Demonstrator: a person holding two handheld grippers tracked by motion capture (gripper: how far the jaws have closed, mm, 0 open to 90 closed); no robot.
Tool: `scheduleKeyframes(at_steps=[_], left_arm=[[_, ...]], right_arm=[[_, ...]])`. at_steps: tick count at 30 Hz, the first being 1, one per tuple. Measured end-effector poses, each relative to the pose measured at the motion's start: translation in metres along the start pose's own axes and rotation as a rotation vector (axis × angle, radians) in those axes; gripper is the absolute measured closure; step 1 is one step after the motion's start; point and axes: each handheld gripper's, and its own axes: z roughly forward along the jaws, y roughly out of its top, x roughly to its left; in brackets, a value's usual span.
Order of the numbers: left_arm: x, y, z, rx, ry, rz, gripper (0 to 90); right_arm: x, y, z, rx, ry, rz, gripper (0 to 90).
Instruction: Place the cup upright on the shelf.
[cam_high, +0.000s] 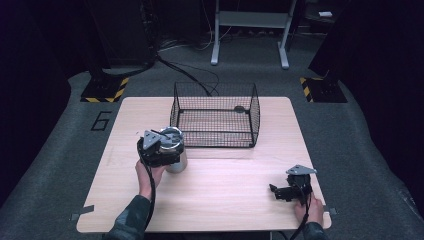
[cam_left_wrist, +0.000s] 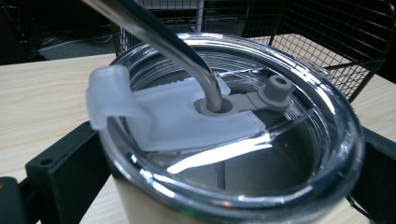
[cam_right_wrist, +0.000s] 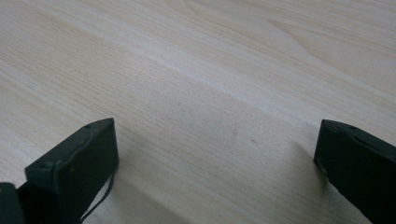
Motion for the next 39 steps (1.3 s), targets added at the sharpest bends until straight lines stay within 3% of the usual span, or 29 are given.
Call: scheduleKeyframes(at_steps=[14, 26, 39], left_arm=[[-0.009, 0.000, 0.011, -0.029, 0.077, 0.015, 3.1], [-0.006, -0.002, 0.009, -0.041, 0.069, 0.028, 4.0], [0.000, 0.004, -0.011, -0.051, 0.053, 0.063, 4.0]], right_arm=[[0.000, 0.000, 0.000, 0.000, 0.000, 0.000, 0.0], [0.000, 0.000, 0.000, 0.000, 0.000, 0.000, 0.0], [0.000, 0.000, 0.000, 0.000, 0.000, 0.000, 0.0]])
